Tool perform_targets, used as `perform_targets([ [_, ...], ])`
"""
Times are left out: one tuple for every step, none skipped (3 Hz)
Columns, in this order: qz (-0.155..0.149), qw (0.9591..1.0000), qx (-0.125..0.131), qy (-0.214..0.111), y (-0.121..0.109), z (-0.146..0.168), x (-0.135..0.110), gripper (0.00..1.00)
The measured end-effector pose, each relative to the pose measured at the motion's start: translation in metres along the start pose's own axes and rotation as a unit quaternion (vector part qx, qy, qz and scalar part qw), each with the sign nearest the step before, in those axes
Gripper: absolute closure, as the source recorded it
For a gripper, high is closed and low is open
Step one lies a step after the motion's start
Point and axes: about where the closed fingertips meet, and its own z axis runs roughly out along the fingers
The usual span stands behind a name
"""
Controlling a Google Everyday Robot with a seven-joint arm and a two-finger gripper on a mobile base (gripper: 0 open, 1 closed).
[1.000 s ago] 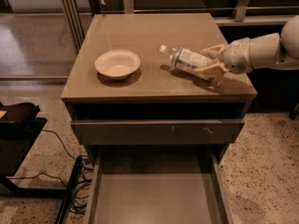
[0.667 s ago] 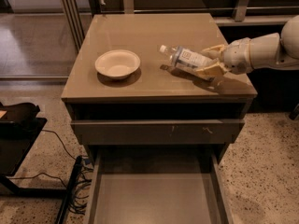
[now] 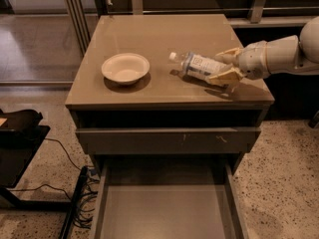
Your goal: Pick blue plastic bottle from middle drawer and place on counter
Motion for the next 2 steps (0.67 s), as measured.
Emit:
perform_targets([
  [0.0,1.0,0.0,0.0,0.0,0.0,0.0,0.0],
  [0.0,1.0,0.0,0.0,0.0,0.0001,0.0,0.0],
])
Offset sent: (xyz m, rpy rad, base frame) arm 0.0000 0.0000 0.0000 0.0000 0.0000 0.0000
